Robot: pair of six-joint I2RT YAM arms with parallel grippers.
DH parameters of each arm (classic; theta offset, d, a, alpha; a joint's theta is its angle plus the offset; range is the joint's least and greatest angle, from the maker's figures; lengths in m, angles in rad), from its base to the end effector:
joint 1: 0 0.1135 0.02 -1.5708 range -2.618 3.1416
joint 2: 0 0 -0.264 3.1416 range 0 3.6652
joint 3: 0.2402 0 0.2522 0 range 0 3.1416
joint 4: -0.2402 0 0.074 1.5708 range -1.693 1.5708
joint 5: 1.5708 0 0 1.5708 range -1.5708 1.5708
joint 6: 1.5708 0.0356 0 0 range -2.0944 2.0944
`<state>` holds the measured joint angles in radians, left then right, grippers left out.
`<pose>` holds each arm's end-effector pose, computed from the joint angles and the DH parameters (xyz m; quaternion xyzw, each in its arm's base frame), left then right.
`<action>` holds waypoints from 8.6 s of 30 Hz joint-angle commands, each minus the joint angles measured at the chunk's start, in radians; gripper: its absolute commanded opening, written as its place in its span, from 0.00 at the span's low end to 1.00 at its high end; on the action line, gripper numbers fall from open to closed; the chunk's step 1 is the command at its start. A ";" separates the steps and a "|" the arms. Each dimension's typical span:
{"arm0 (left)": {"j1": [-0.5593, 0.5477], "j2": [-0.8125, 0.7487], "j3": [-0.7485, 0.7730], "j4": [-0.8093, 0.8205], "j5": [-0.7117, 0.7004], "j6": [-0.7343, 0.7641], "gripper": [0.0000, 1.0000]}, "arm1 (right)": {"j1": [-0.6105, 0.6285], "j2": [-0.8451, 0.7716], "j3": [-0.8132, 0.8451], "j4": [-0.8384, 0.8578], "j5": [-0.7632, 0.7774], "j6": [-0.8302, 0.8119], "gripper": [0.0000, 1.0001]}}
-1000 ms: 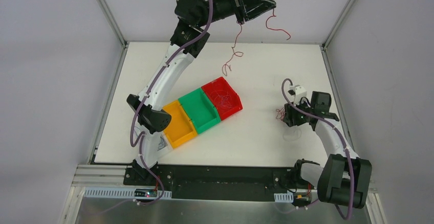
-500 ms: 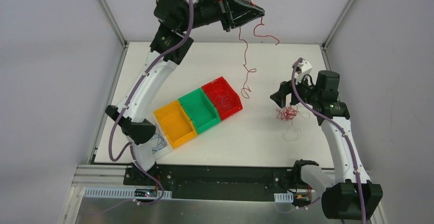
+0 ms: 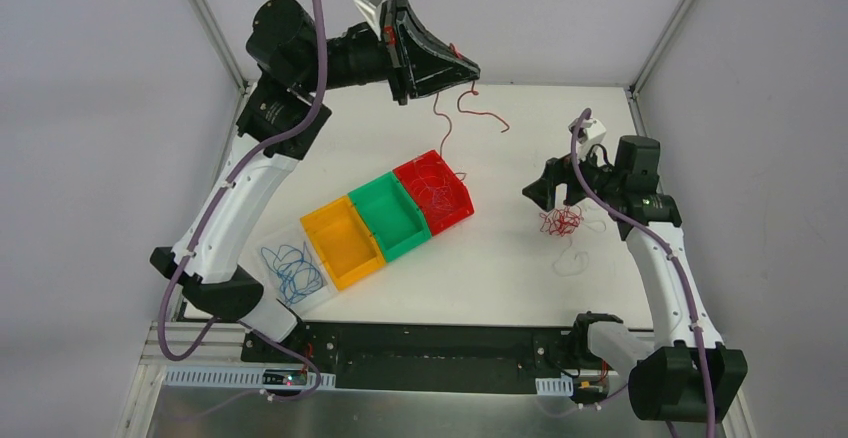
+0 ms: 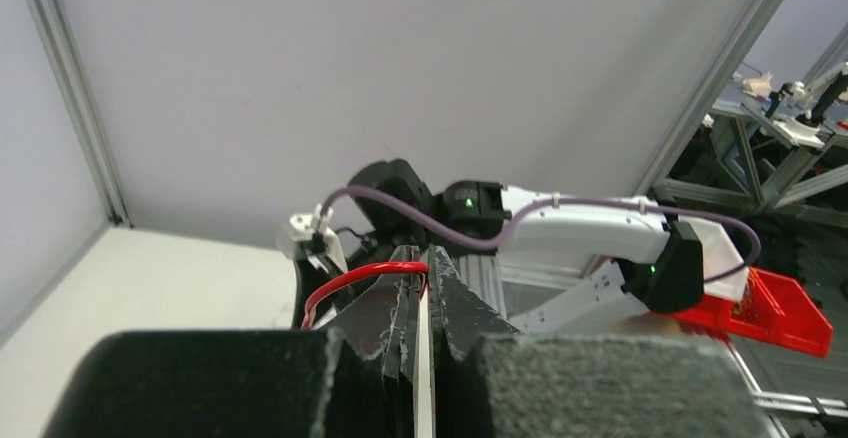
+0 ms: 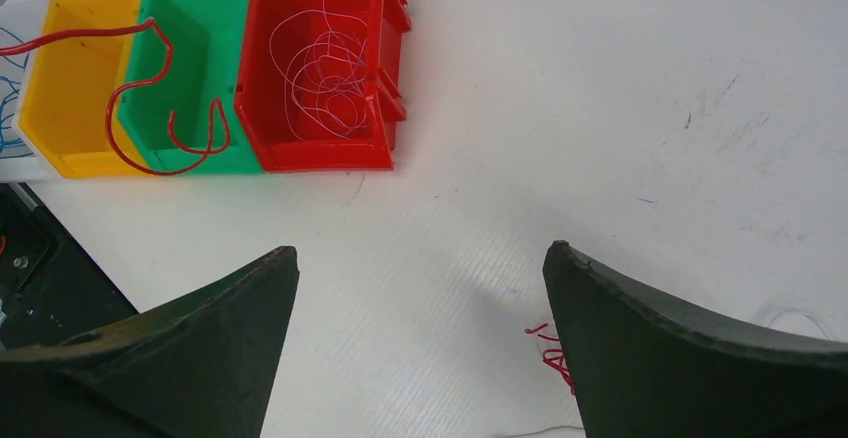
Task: Untangle the cables
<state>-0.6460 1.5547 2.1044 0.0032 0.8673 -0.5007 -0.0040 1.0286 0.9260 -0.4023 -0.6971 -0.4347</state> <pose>0.2039 -0.1877 0.6076 0.3981 0.4144 -0.6019 0.5546 0.2223 0.0220 0.3252 -0.3425 0.7537 0.1832 0.5301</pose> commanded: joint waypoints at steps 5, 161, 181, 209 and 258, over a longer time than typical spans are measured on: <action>0.048 -0.177 -0.199 -0.263 0.035 0.324 0.00 | 0.003 0.025 0.066 -0.027 -0.039 -0.030 0.97; -0.170 0.451 -0.362 0.092 -0.008 0.040 0.70 | -0.051 0.103 0.175 -0.344 0.064 -0.038 0.00; -0.204 0.501 -0.308 0.086 0.007 0.057 0.38 | -0.028 0.067 0.134 -0.270 0.088 0.031 0.00; -0.190 0.267 -0.041 0.024 0.043 0.213 0.00 | -0.201 0.156 0.091 -0.119 -0.118 0.193 0.60; -0.165 0.054 -0.382 -0.110 0.179 0.839 0.00 | -0.164 0.074 0.326 -0.127 -0.278 0.500 0.62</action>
<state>-0.8223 1.6619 1.7344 -0.1410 0.9985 0.3088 -0.2222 1.1160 1.2465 -0.5579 -1.0389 0.1013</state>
